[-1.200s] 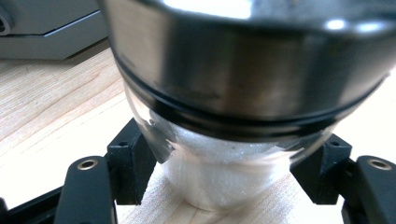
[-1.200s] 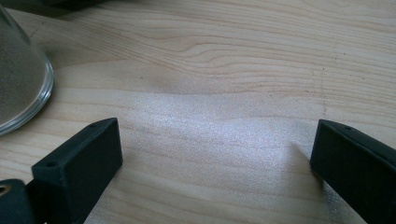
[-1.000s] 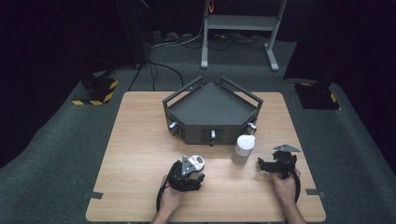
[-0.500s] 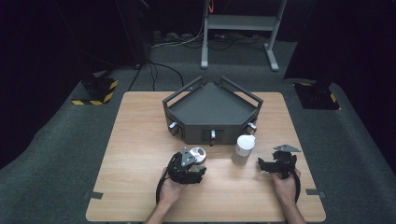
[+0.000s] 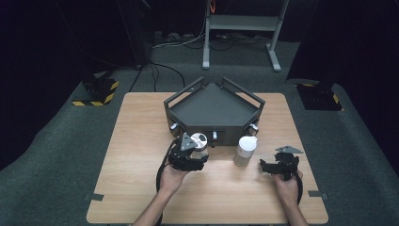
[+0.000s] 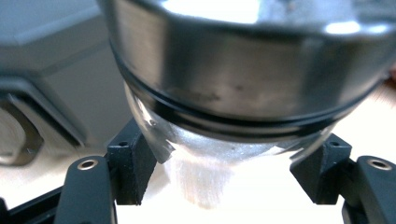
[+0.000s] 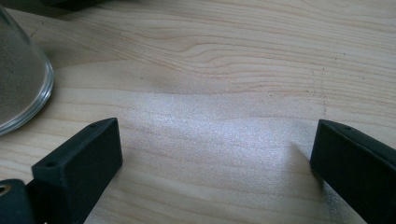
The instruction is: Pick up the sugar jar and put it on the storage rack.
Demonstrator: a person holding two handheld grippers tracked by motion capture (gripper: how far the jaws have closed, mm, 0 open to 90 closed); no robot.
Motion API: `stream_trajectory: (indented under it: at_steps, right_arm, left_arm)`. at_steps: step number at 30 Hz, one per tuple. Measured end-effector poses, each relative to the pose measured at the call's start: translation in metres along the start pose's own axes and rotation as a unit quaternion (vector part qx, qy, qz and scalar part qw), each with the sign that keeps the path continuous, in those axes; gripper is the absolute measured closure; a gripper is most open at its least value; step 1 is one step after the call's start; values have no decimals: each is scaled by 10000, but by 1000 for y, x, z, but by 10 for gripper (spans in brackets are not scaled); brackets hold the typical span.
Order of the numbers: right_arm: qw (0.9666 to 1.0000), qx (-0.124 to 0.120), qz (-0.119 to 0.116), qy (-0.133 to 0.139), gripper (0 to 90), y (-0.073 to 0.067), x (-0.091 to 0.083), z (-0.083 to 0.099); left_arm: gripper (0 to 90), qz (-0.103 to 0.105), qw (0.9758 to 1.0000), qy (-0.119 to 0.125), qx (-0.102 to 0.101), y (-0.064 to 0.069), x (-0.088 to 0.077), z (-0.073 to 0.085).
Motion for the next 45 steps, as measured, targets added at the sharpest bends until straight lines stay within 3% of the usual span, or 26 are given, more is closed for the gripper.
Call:
stream_trajectory:
  at_steps: [10,24,30,37,45]
  right_arm:
    - [10000,-2,0,0,18,0,0,0]
    - [10000,-1,8,-1,18,0,0,0]
    - [10000,3,8,-1,18,0,0,0]
    - [10000,2,8,-1,18,0,0,0]
    - [10000,2,9,1,18,0,0,0]
  left_arm:
    - [312,124,9999,88,24,-8,-2,-31]
    - [311,29,9999,148,-23,-26,5,-76]
    - [312,-96,9996,238,-154,-36,9,-86]
    - [312,-153,9996,232,-105,-43,17,-91]
    - [312,-395,9991,82,-92,-50,37,-94]
Point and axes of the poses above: each handheld gripper's, and its own axes: x roughly forward along the jaws, z roughly out of its underside, y roughly to its right, the point moved 6 cm from there along x, roughly forward along the jaws, and after that the axes turned 7 degrees about y, right-handed, at the moved point
